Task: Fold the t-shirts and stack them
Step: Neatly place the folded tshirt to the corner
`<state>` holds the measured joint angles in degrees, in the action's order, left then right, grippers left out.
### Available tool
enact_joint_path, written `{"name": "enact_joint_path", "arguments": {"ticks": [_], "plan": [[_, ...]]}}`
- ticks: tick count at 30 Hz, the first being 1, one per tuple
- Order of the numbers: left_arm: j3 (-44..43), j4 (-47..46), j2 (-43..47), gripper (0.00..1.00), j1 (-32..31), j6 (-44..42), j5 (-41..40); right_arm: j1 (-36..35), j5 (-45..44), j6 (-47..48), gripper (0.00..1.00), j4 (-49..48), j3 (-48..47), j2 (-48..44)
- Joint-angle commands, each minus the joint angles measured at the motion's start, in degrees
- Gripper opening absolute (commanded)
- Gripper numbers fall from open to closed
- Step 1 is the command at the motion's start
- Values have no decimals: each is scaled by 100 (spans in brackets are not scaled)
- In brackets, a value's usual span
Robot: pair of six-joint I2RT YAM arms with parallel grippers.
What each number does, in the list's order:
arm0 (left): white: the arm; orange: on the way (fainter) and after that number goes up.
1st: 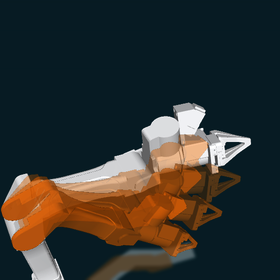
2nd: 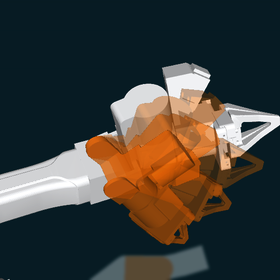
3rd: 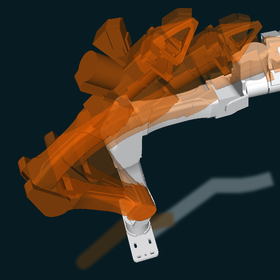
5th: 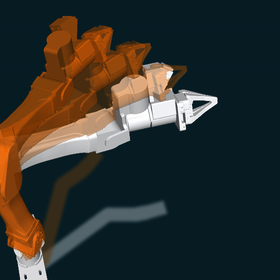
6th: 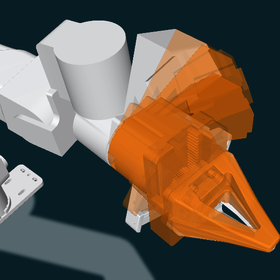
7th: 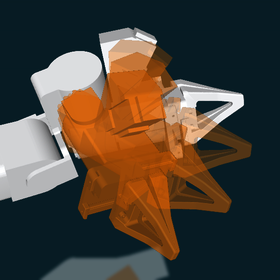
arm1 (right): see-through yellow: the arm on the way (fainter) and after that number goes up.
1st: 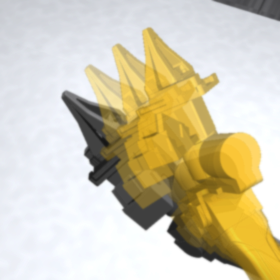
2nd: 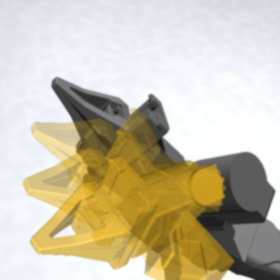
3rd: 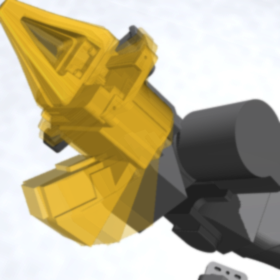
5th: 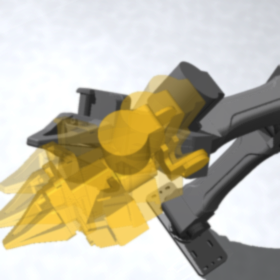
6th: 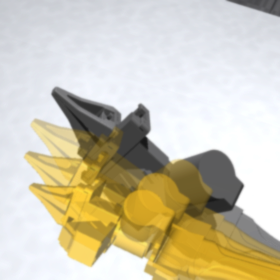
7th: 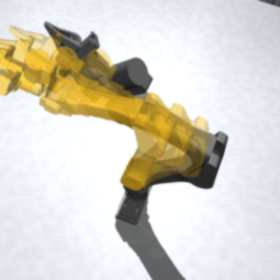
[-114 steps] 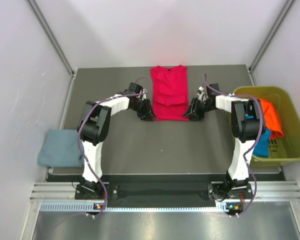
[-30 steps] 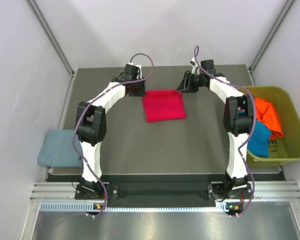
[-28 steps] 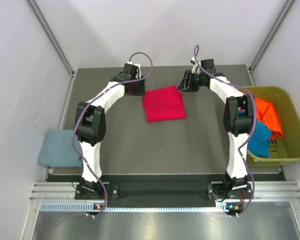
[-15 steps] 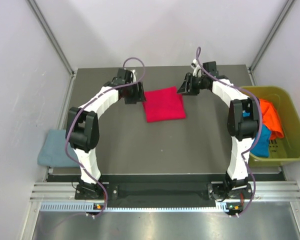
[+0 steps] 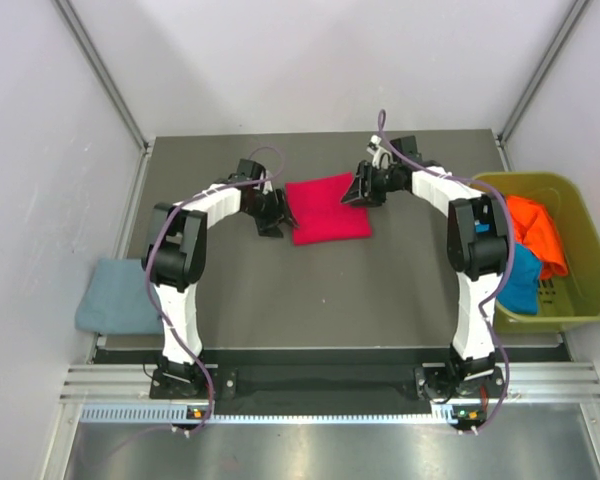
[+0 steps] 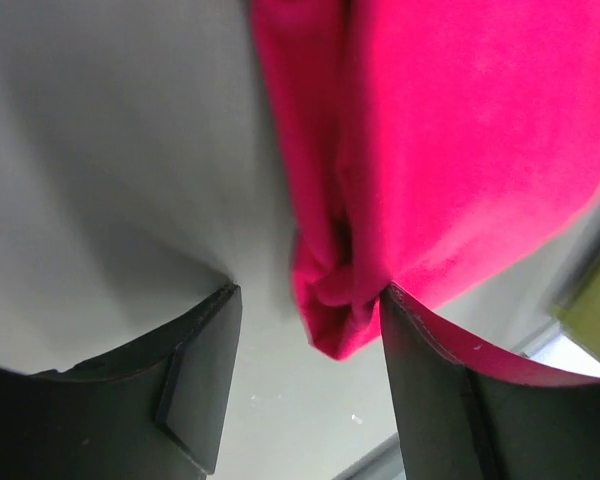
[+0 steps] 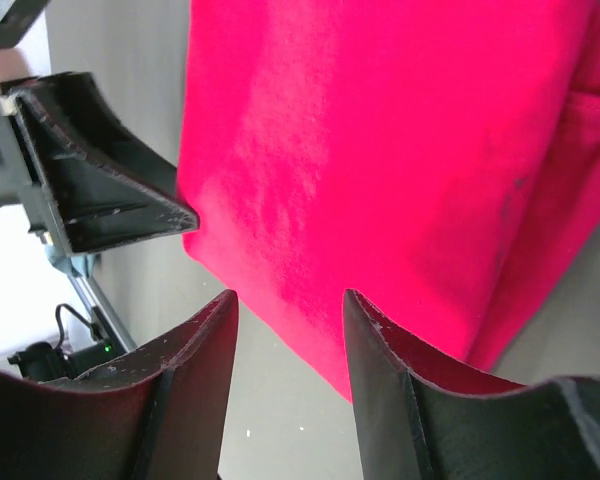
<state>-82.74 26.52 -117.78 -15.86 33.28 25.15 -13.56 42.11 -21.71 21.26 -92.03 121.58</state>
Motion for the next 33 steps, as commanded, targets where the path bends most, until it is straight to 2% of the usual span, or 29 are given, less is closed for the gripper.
{"name": "enact_joint_path", "arguments": {"ticks": [1, 19, 26, 27, 30, 31, 33], "plan": [[-234, -305, -192, 63, 56, 223, 412, -94, 87, 9, 47, -157, -219, 85], [-269, -640, -597, 49, -84, 531, 851, -138, -220, 238, 47, -25, -17, 226], [3, -754, -395, 46, -137, 610, 939, -173, -264, 247, 48, -34, 36, 287], [56, -806, -360, 43, -137, 610, 948, -182, -273, 238, 48, -42, 27, 322], [126, -833, -351, 25, -163, 592, 1001, -208, -291, 229, 48, -51, -25, 358], [109, -842, -351, 15, -172, 575, 1010, -226, -291, 229, 48, -51, -43, 366], [48, -772, -325, 7, -172, 522, 1019, -243, -282, 229, 48, -51, -78, 366]]}}
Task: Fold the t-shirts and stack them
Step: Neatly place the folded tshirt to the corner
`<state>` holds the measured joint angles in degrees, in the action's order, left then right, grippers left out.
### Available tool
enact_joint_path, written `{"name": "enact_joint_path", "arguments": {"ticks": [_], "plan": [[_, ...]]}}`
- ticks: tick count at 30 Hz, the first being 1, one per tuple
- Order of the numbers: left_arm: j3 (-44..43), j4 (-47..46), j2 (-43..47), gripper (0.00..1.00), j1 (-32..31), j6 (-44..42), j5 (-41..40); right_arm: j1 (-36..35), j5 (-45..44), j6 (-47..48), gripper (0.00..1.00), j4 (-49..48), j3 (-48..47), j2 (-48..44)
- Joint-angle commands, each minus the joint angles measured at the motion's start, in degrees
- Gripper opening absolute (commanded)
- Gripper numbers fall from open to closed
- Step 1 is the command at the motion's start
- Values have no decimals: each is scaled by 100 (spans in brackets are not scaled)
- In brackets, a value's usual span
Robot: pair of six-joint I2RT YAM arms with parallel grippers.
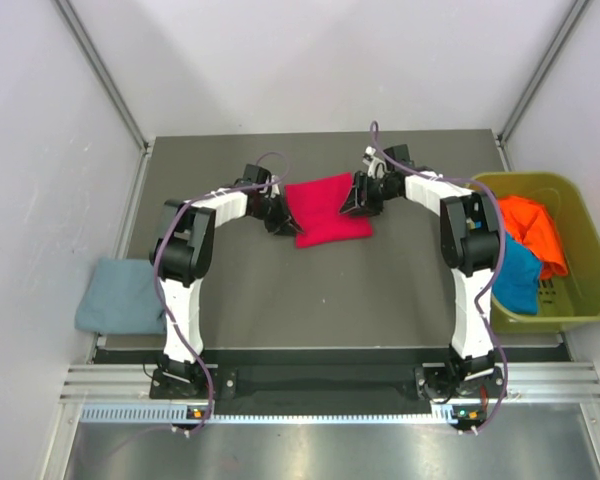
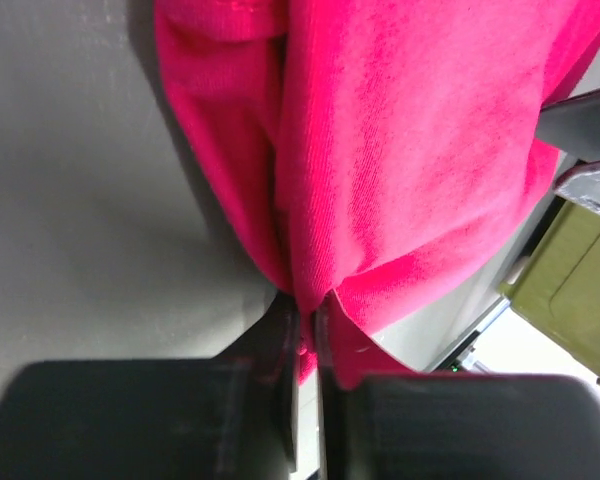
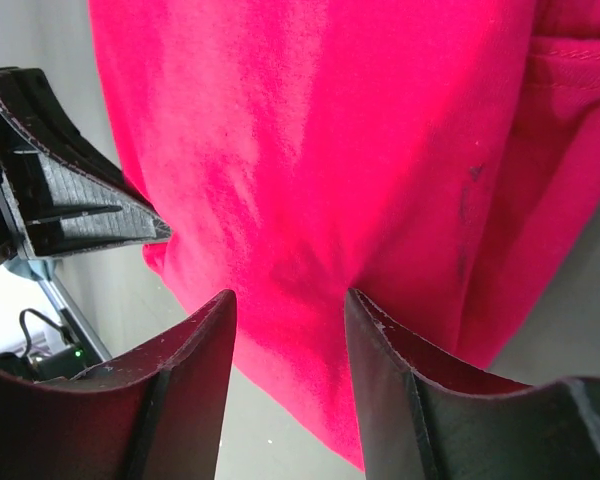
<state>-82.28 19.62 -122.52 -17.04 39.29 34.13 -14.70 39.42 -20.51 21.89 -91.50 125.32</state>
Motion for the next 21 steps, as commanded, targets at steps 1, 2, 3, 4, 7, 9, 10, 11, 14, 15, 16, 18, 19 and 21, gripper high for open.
{"name": "enact_joint_path", "arguments": {"ticks": [1, 2, 3, 4, 7, 9, 10, 11, 14, 15, 16, 18, 19, 21], "plan": [[-33, -37, 175, 0, -54, -97, 77, -147, -22, 118, 48, -132, -140, -16], [-51, 41, 202, 0, -54, -132, 41, -147, -22, 109, 48, -132, -140, -25], [-86, 121, 289, 0, -45, -262, -46, -147, -22, 109, 48, -132, -157, -77], [-182, 348, 368, 0, -37, -368, -64, -130, -22, 135, 48, -124, -149, -112], [-515, 1031, 755, 0, 77, -1009, -143, -42, -40, 249, 48, -27, -175, -419], [-631, 1333, 1140, 0, 270, -1447, -126, 28, -74, 319, 48, 43, -157, -666], [-657, 1456, 1273, 0, 349, -1581, -108, 124, -92, 355, 48, 52, -149, -745], [-658, 1736, 1405, 0, 411, -1730, -117, 186, -101, 355, 48, 61, -105, -867], [-544, 2377, 1766, 0, 648, -2380, -100, 432, -127, 381, 48, 79, -61, -965], [-517, 2554, 1845, 0, 710, -2678, -73, 476, -145, 407, 48, 87, -43, -991], [-343, 2669, 1915, 0, 858, -2768, -12, 581, -197, 469, 48, 122, -43, -992], [-105, 2731, 2265, 0, 1044, -2961, -99, 670, -259, 548, 48, 201, -87, -974], [9, 2801, 2372, 0, 1062, -3049, -230, 722, -268, 627, 48, 219, -96, -974], [89, 3047, 2722, 0, 1115, -3373, -599, 758, -329, 689, 48, 289, -140, -1018]]}}
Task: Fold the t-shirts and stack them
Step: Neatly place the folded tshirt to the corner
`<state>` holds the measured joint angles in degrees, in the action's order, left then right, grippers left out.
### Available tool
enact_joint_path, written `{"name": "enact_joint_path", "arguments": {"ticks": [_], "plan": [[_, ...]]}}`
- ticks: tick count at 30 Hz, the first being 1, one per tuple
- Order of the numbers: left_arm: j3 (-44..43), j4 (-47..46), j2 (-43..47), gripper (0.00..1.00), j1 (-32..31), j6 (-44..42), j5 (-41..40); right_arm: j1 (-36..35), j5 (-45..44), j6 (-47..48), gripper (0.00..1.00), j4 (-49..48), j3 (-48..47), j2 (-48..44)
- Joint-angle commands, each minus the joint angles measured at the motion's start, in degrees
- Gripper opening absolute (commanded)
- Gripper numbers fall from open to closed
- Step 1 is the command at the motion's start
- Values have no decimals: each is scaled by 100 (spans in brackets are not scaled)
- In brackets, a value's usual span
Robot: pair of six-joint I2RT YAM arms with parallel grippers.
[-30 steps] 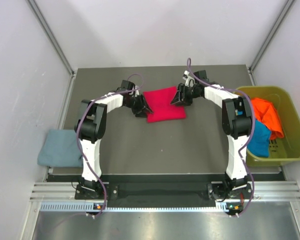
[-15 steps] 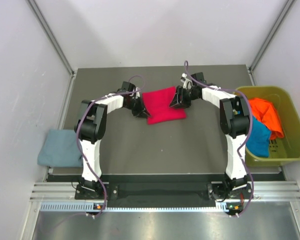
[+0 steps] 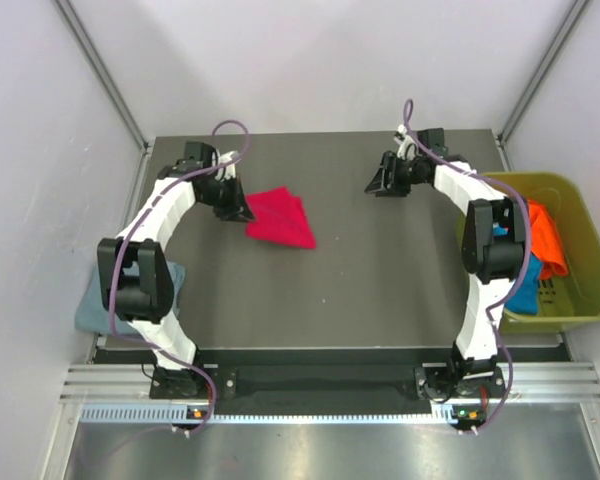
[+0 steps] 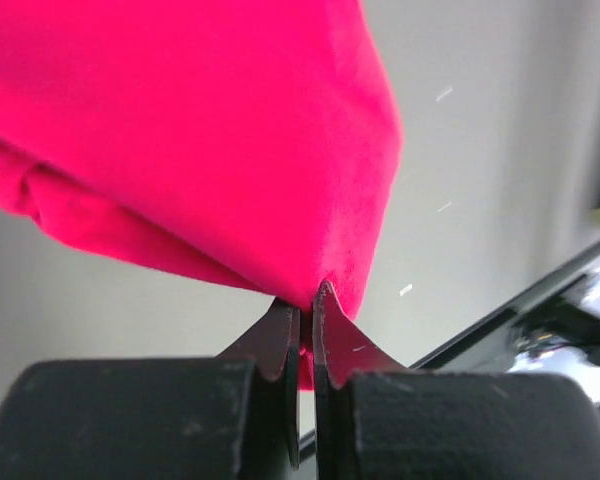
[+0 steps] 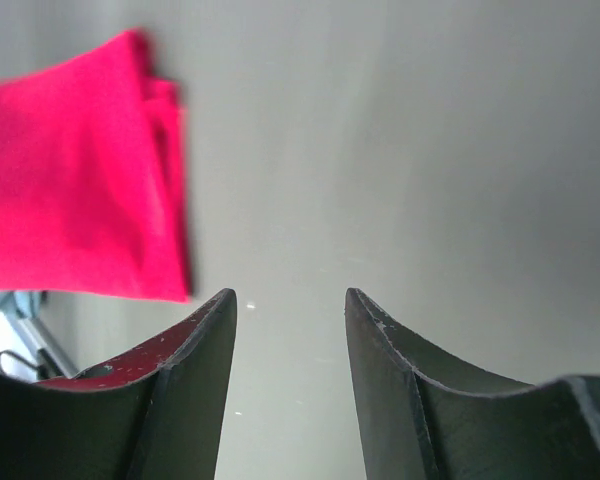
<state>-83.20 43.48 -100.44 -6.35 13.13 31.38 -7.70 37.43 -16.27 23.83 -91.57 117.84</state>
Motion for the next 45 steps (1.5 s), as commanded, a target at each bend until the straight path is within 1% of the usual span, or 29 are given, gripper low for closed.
{"name": "enact_joint_path", "arguments": {"ticks": [1, 3, 4, 5, 6, 7, 8, 9, 10, 12, 15, 19, 20, 23, 26, 30, 34, 40, 45], "plan": [[277, 740, 665, 0, 63, -837, -473, 59, -139, 317, 48, 104, -116, -297], [322, 959, 1024, 0, 168, -1100, -772, 67, -157, 370, 48, 104, -46, -446], [348, 1273, 1122, 0, 221, -1206, -817, 67, -174, 379, 48, 78, -10, -490], [366, 1424, 1210, 0, 291, -1259, -835, 67, -183, 423, 48, 69, 86, -612], [392, 1574, 1359, 0, 457, -1530, -791, 67, -227, 458, 48, 77, 139, -665], [392, 1984, 1404, 0, 546, -1645, -739, 67, -262, 511, 49, 77, 200, -727], [375, 2180, 1413, 0, 599, -1751, -729, 67, -289, 546, 49, 69, 323, -849], [366, 2382, 1440, 0, 878, -1917, -712, 67, -350, 581, 49, 77, 394, -911], [340, 2662, 1431, 0, 985, -2006, -677, 59, -394, 599, 48, 69, 464, -973], [191, 2989, 1422, 0, 1266, -2286, -685, 67, -377, 669, 49, 103, 640, -1158], [-134, 3297, 1571, 0, 1487, -2463, -887, 76, -377, 748, 49, 235, 781, -1307], [-661, 3771, 1546, 0, 1584, -2814, -1230, 129, -315, 740, 48, 262, 886, -1422], [-715, 3868, 1476, 0, 1619, -3007, -1309, 129, -298, 740, 48, 262, 904, -1457], [-900, 4281, 1457, 0, 1768, -3175, -1371, 146, -254, 713, 49, 253, 930, -1518], [-812, 4291, 1703, 0, 1786, -3254, -1652, 155, -210, 678, 49, 236, 965, -1527], [-628, 4291, 2080, 0, 1786, -3570, -2091, 155, -140, 547, 49, 148, 983, -1501], [-190, 4291, 2275, 0, 1813, -3904, -2372, 155, -131, 529, 49, 148, 922, -1448], [374, 4291, 2714, 0, 2023, -4520, -2610, 155, -139, 520, 48, 113, 939, -1422], [498, 4291, 2995, 0, 2331, -4854, -2874, 146, -139, 485, 48, 43, 1062, -1404]]}}
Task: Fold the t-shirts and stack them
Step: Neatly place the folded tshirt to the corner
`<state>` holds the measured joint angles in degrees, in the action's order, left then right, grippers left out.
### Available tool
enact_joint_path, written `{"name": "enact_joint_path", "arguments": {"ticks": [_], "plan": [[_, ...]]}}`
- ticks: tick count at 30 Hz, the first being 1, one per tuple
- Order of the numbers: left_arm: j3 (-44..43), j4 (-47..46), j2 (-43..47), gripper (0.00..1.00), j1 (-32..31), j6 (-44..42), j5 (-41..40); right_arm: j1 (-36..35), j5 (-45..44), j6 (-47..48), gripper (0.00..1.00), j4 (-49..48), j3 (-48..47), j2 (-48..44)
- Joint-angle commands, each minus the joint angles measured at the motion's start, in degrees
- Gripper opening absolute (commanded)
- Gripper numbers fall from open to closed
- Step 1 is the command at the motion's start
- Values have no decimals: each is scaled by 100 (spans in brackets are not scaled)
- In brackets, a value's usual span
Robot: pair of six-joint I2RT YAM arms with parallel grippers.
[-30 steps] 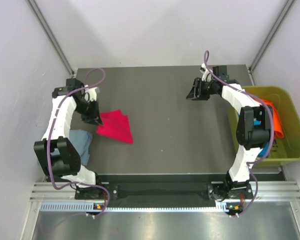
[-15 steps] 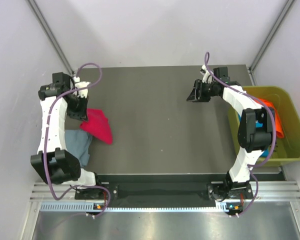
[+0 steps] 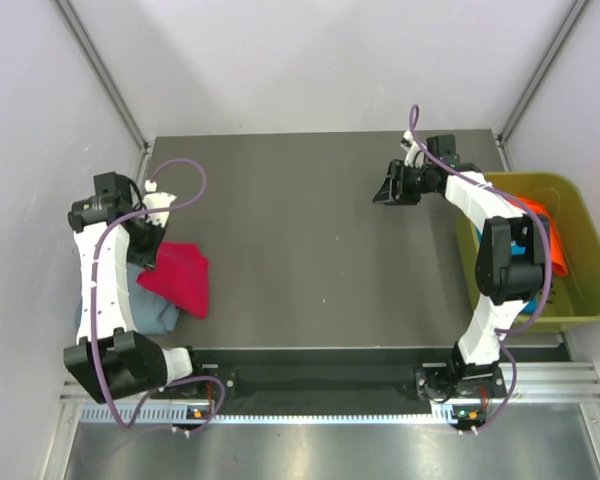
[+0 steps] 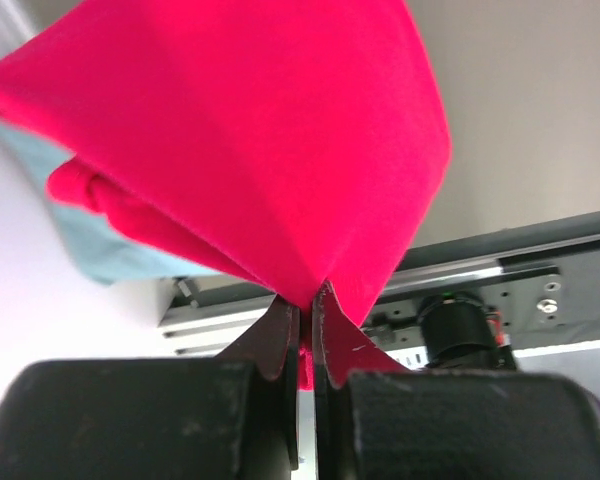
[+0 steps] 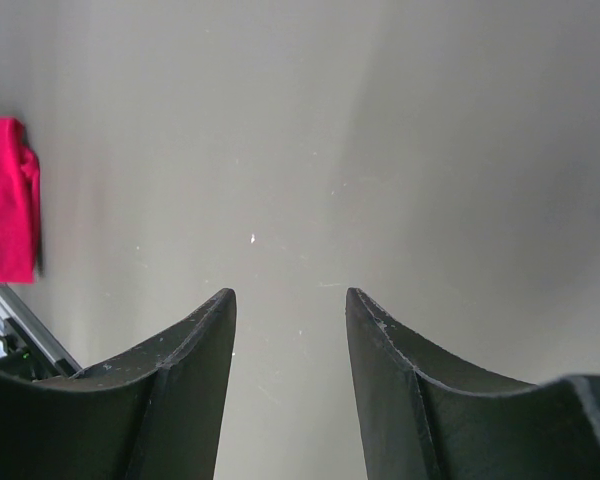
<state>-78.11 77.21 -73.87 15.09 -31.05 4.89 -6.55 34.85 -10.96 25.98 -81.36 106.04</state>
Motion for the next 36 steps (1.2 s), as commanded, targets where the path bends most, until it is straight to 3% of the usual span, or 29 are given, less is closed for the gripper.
{"name": "enact_joint_path", "arguments": {"ticks": [1, 14, 26, 36], "plan": [[-29, 927, 355, 0, 257, -489, -234, 31, 127, -46, 49, -181, 50, -224], [50, 928, 672, 0, 670, -965, -436, -22, 162, -134, 48, -260, -125, 57], [-232, 927, 523, 0, 1838, -1527, -647, -119, 206, -231, 48, -374, -196, 215], [14, 638, 162, 0, 2129, -1483, -726, -215, 215, -266, 48, -418, -213, 259]]}}
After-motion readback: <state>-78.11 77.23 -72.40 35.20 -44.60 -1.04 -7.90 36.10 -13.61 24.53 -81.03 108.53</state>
